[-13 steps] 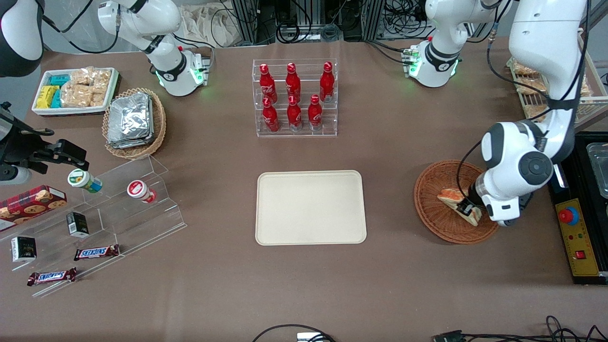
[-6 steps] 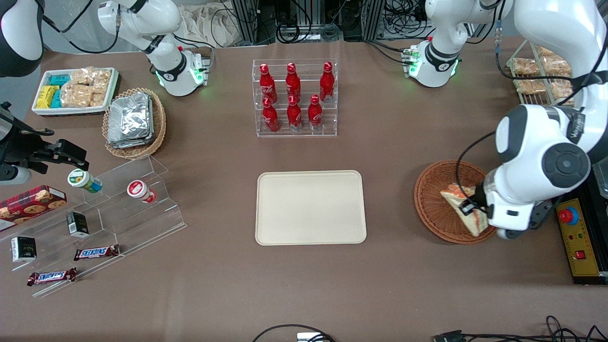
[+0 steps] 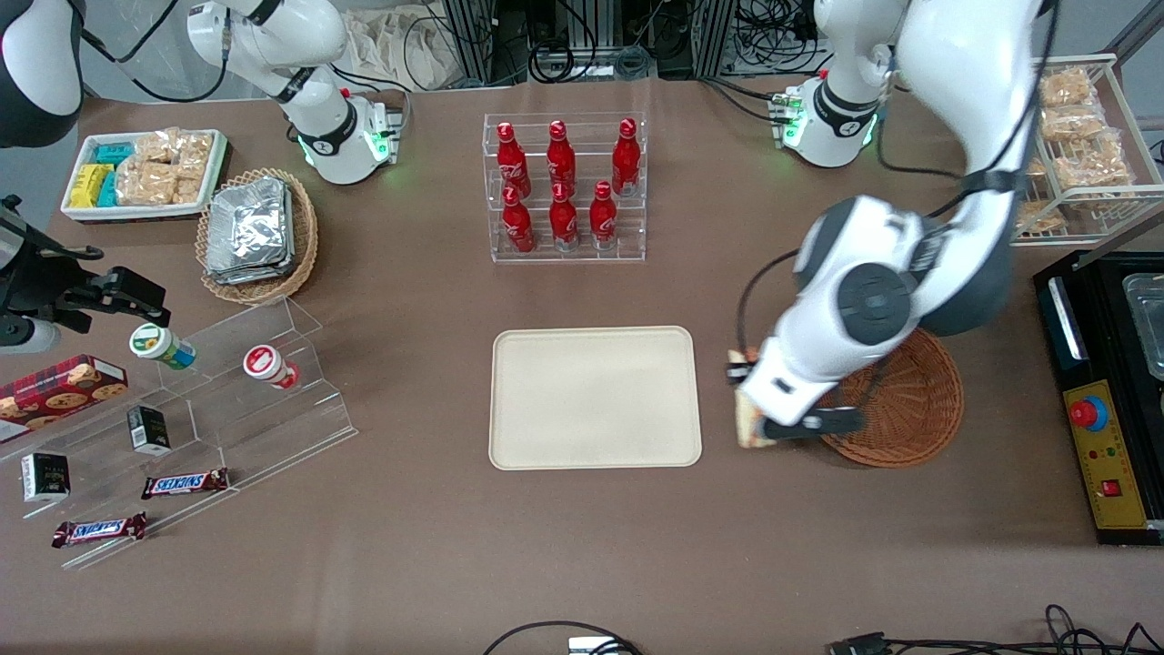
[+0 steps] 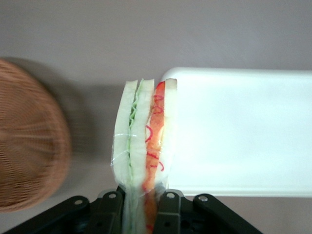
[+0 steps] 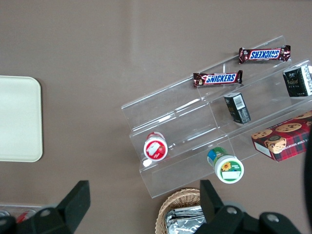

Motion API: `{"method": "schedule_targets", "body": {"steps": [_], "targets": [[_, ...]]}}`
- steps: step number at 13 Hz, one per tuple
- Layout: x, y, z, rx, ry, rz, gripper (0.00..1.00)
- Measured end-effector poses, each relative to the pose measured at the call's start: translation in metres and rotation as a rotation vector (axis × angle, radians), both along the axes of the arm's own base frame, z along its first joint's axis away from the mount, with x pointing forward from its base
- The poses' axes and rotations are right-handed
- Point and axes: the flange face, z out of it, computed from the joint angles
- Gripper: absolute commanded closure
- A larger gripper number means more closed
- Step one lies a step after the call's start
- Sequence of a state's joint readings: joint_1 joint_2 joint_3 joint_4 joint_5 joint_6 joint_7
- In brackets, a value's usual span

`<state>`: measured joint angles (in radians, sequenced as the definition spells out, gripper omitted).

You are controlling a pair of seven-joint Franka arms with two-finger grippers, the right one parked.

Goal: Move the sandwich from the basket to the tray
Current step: 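Lift the sandwich and carry it with the left gripper to the cream tray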

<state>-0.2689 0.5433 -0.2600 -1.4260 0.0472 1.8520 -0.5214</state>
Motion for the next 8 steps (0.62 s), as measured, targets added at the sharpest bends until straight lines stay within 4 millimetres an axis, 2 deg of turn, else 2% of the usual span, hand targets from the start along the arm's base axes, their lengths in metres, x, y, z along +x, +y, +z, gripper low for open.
{"method": "schedule_targets", "body": {"steps": [2,4,5,7,8], "targets": [[-0.013,-0.052,-0.051,-0.011,0.024,-0.069,1.0],[-0.02,-0.081,-0.093,-0.025,0.013,-0.107,0.99],[-0.02,-0.087,-0.109,-0.03,0.0,-0.113,0.99],[-0.015,-0.086,-0.13,-0.032,-0.007,-0.107,0.91],[-0.014,-0.084,-0.138,-0.03,-0.001,-0.1,0.82]]}}
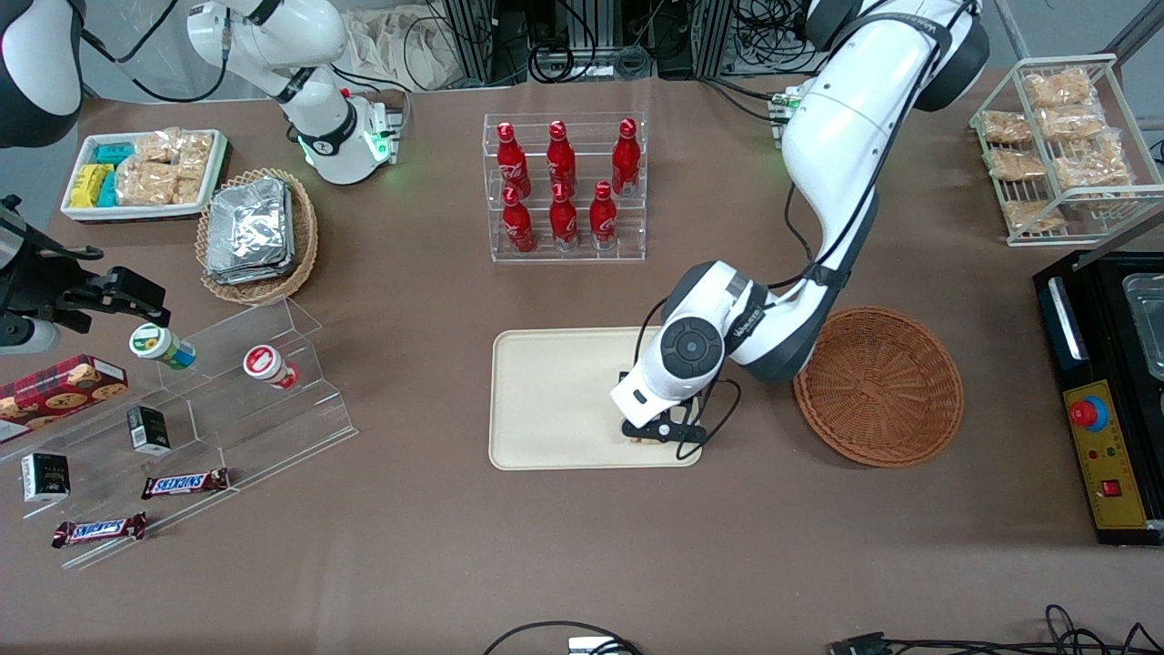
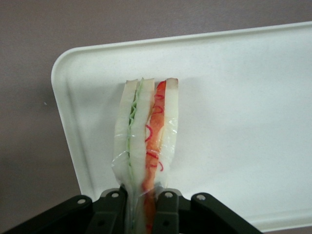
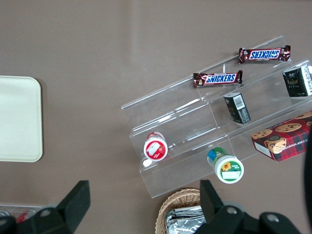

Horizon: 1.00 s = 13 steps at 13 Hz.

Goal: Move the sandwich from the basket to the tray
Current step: 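Lift the sandwich and carry it with the left gripper to the cream tray, then lower the sandwich onto the tray and open the left gripper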

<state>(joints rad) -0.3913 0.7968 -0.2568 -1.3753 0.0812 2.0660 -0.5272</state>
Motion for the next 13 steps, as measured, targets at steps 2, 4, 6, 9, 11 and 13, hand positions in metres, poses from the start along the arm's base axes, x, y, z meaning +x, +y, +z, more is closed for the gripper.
{"method": "schedule_targets", "body": {"steps": [2,4,6,9,11,13], "targets": [[0.0,0.002,-0.012,0.012,0.015,0.033,0.51],[-0.001,0.002,-0.018,0.023,0.024,0.086,0.0],[-0.001,0.003,-0.02,0.035,0.027,0.15,0.0],[0.004,0.003,-0.013,0.052,-0.002,0.187,0.0],[0.015,0.006,0.009,0.042,-0.044,0.202,0.0],[0.028,0.024,0.049,0.055,-0.085,0.229,0.0]]}}
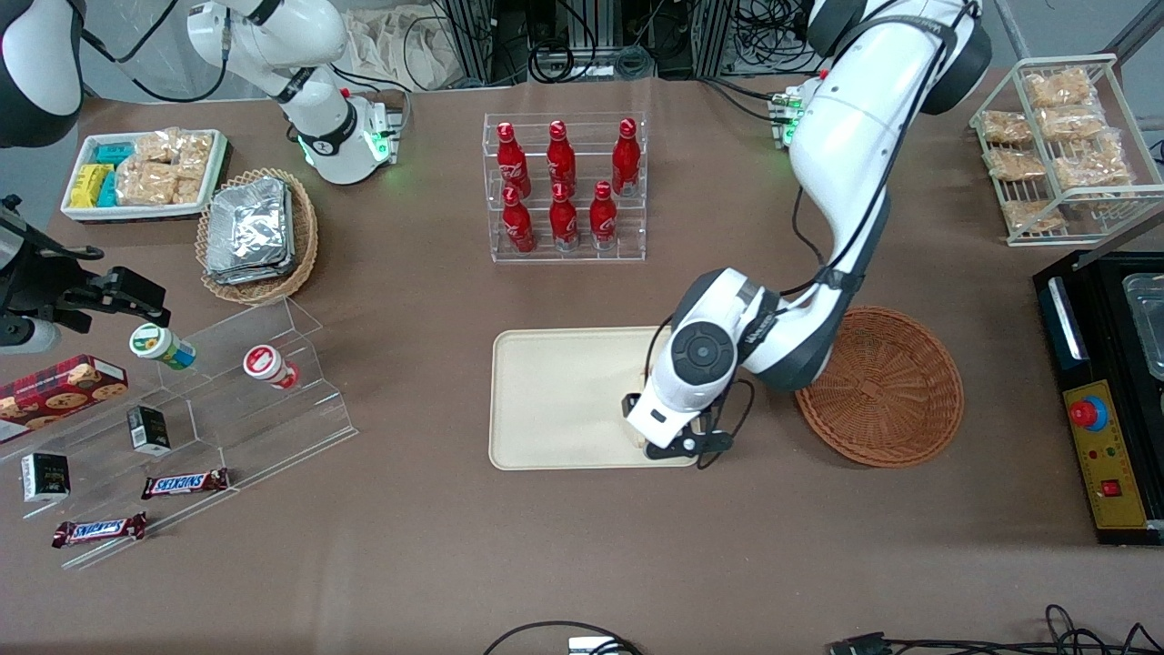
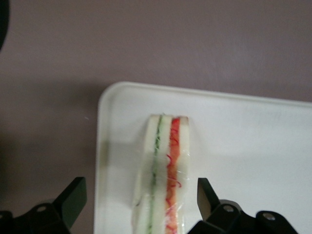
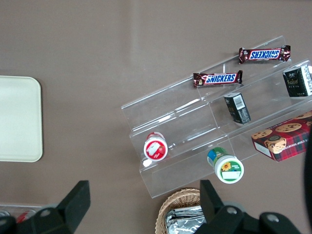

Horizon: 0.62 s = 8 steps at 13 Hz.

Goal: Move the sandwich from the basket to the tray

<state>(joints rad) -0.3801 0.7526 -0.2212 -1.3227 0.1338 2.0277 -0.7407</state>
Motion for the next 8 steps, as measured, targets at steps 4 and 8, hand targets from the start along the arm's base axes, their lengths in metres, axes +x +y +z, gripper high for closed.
{"method": "schedule_targets", "body": {"steps": [4,8], "targets": [[0.001,0.065,0.098,0.077,-0.001,0.075,0.0],[-0.068,0.114,0.148,0.113,-0.037,0.087,0.0]]}}
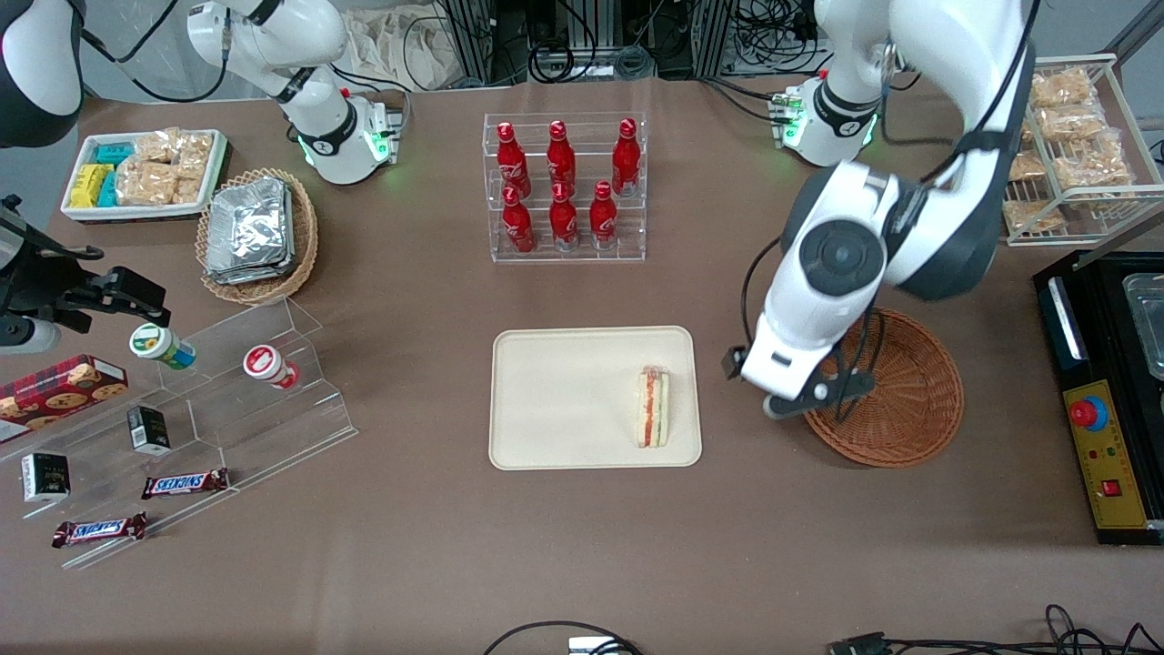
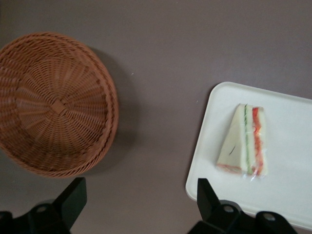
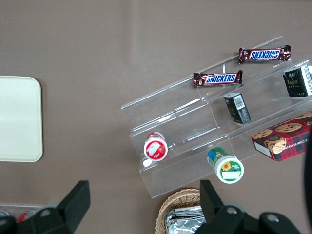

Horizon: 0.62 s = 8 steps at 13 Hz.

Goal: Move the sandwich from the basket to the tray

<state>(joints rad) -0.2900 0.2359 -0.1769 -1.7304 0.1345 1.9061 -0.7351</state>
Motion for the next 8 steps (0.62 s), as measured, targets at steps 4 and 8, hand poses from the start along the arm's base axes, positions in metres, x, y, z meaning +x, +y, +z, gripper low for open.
{"method": "schedule_targets", "body": {"steps": [4,8], "targets": [[-0.051,0.061,0.022,0.04,0.011,-0.072,0.0],[-0.029,0.136,0.057,-0.003,0.044,-0.133,0.0]]}}
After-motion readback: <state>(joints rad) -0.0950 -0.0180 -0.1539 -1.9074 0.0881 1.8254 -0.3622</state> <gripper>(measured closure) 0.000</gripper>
